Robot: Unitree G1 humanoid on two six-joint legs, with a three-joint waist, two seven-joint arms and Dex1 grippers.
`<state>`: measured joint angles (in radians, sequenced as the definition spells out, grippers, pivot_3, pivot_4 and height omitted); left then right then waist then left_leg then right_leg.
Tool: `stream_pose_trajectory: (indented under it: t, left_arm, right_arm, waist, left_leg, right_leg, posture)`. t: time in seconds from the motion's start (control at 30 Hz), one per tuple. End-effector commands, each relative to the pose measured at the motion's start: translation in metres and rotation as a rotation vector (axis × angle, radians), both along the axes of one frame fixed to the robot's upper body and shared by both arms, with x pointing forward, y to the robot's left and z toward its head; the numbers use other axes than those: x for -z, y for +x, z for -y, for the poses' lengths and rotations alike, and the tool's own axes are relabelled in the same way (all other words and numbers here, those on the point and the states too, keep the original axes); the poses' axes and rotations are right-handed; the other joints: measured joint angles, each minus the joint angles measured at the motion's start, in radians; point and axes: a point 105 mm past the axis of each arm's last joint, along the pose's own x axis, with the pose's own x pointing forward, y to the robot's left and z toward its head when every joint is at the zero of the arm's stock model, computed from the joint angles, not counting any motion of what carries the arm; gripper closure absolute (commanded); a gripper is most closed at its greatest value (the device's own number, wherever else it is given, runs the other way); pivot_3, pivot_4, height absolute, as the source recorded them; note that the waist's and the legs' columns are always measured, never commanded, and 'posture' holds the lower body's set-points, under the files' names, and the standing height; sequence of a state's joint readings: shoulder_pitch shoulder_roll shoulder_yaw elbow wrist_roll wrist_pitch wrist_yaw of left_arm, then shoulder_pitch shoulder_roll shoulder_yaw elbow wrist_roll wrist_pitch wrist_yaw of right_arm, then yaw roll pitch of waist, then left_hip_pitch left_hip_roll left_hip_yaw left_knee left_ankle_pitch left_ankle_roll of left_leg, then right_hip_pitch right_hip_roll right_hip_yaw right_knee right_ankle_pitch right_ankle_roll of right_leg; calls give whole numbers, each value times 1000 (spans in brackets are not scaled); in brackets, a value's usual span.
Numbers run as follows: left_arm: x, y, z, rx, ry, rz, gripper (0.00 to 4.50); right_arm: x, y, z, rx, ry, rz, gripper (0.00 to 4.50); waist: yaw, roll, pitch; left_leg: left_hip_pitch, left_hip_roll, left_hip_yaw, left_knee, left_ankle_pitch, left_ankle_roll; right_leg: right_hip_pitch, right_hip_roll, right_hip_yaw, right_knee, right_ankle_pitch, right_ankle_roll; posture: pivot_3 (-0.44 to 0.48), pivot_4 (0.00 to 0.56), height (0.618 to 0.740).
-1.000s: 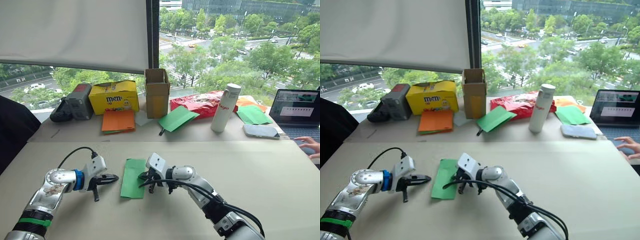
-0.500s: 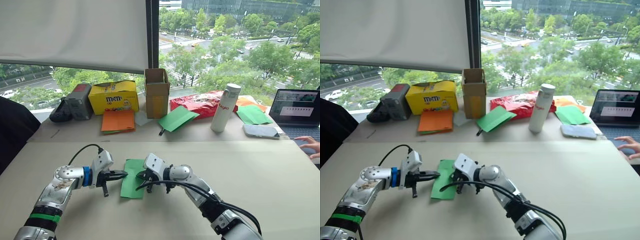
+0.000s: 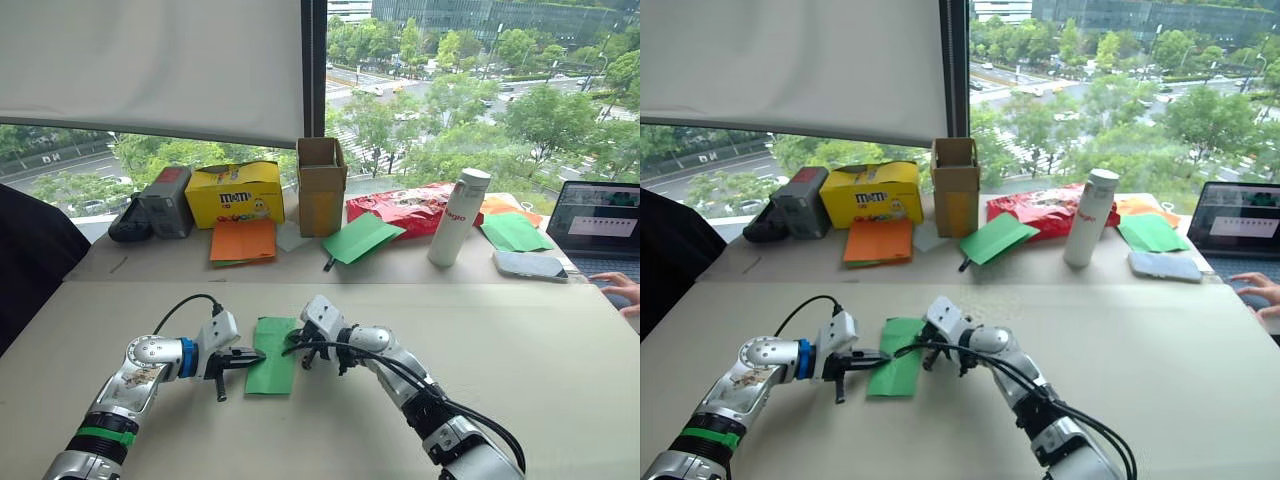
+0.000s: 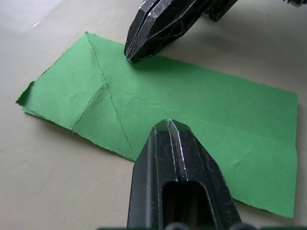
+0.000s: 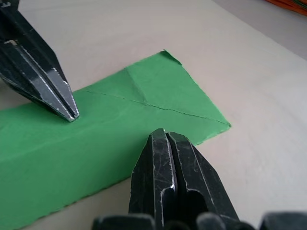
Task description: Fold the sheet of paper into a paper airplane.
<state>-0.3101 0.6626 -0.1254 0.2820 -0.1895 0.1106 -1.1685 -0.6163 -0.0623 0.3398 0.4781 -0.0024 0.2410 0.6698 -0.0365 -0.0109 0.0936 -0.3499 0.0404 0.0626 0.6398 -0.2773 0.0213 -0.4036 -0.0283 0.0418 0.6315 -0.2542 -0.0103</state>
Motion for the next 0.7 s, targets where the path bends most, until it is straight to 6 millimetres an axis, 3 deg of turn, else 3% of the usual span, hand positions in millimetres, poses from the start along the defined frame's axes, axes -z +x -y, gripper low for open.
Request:
stream_pose_trajectory:
  t: [0.03,0.3,0.47,0.6,0.7]
  left_arm:
    - [19,-7,-2,-3,45,-67,4500]
    - [21,-12,-6,-7,48,-71,4500]
    - [19,-13,-7,-20,39,-66,4500]
    - [18,-13,-8,-28,31,-61,4500]
    - [18,-14,-9,-26,37,-60,4500]
  right_arm:
    - [-6,16,7,49,59,0,4488]
    - [-18,38,1,53,20,54,4488]
    - [-37,46,6,61,9,135,4488]
    - [-58,31,-2,-9,87,151,4488]
    - [-53,15,-7,-54,83,136,4488]
  waist:
    - [0,0,0]
    - [-6,1,0]
    - [-7,1,0]
    - [-7,1,0]
    - [-8,2,0]
  left_leg:
    - [0,0,0,0,0,0]
    - [0,0,0,0,0,0]
    - [0,0,-1,-2,0,0]
    - [-2,-1,-1,-3,0,0]
    - [-2,-2,-1,-5,0,0]
  right_leg:
    - [0,0,0,0,0,0]
    - [0,-3,0,1,0,0]
    - [0,-8,0,1,0,0]
    - [-1,-11,-1,2,0,0]
    - [0,-12,-1,2,0,0]
  posture:
    - [0,150,740]
    - [0,150,740]
    - [0,150,740]
    - [0,150,740]
    - [0,150,740]
